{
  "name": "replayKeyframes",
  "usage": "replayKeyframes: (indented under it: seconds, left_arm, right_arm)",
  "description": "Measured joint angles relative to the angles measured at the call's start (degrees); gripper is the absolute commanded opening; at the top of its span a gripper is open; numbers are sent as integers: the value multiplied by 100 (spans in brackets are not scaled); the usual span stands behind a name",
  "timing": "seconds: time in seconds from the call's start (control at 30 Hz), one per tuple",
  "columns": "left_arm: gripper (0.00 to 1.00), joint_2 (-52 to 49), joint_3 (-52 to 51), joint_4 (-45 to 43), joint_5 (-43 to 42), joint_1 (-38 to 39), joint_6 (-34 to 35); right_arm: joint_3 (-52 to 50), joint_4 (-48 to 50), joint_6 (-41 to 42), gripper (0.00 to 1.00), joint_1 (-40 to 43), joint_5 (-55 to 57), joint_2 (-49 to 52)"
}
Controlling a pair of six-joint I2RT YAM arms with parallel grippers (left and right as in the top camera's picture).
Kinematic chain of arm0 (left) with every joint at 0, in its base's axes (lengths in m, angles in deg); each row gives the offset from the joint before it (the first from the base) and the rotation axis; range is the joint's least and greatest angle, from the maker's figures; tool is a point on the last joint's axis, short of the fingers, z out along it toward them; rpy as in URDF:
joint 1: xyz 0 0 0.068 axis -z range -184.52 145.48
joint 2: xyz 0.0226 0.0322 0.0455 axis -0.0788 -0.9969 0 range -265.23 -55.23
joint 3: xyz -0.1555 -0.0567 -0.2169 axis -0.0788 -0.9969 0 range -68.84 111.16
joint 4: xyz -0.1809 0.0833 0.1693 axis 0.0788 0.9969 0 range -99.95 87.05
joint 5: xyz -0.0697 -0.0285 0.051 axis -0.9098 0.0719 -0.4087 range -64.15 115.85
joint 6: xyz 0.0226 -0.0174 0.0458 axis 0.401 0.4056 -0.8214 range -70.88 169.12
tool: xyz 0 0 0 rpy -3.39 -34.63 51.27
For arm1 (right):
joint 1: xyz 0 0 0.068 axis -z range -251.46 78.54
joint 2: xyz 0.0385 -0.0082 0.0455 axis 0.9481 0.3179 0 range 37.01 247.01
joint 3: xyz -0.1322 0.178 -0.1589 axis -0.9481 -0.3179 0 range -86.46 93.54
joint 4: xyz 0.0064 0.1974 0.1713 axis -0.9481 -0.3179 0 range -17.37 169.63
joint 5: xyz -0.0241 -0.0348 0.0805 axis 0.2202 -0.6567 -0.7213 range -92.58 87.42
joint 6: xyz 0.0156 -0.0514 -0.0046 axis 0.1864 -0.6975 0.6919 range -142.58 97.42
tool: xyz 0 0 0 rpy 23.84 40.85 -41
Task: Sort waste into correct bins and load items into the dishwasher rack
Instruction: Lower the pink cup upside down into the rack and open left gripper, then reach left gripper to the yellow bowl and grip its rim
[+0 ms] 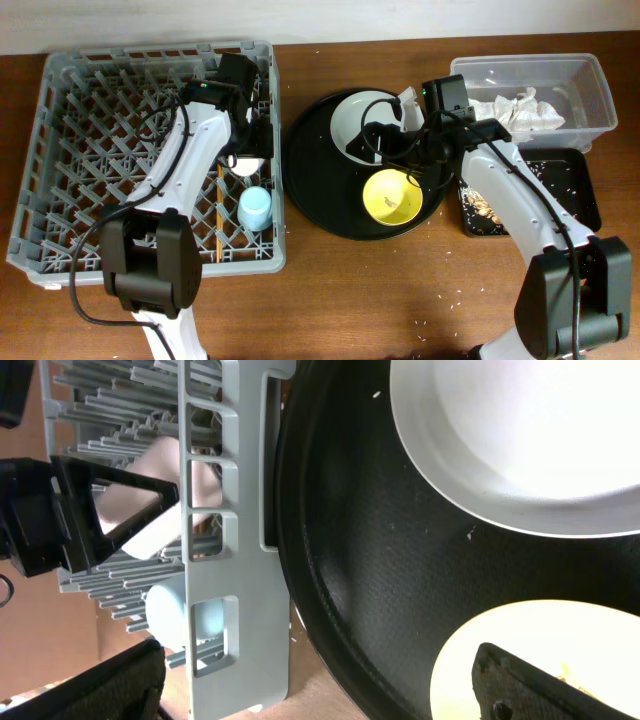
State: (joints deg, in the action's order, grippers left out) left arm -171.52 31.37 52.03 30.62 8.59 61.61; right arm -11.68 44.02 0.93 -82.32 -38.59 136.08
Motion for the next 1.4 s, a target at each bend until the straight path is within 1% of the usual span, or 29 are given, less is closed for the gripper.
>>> replayKeyframes:
  seconds: [0.3,0.37,0.43,0.47,0.53,0.6,0.67,0.8,0.9,0.97,1.07,1.23,1.37,1.4]
  left_arm:
    - [87,-11,59,-133,-118,0,177]
    - [86,-46,280,52,-155,0,195]
    - [87,-68,645,474,-177,2,197]
    - [87,-74,942,785,-181,2,203]
    - [87,-74,1423,1228,-216,9,212]
    - [87,-72,1840,1604,-341,31,201]
    - [87,-72,1956,1742,-501,94,155]
    - [87,-72,1956,1969,-791,365,59]
    - [86,-72,1956,1978,-881,590,52]
    - [86,-72,1956,1891,-916,811,39]
    - [86,-74,1956,1652,-931,1034,50]
    - [85,-74,1950,1591,-933,1202,234]
    - [82,-74,1596,1246,-933,1327,577]
    - [79,-74,1405,1051,-931,1401,656]
  right_arm:
    - [0,-15,0,99,0,24,0]
    - [0,-11,-7,88,0,24,0]
    - [0,-13,-76,84,0,24,0]
    - [0,-24,-127,80,0,39,0]
    - [0,-118,-175,78,0,111,-15]
    - [0,-378,-221,78,0,326,-149]
    - [0,-704,-264,78,0,645,-393]
    - [0,-1722,-278,79,0,1580,-1246]
    - [11,-2444,-275,77,0,2240,-1716]
    - [11,-2594,-273,76,0,2426,-1683]
    - [11,-2636,-278,75,0,2566,-1604]
    - [11,-2658,-249,76,0,2710,-1585]
    - [33,-2730,-164,77,79,2763,-1585]
    - [94,-2837,-138,78,160,2765,-1585]
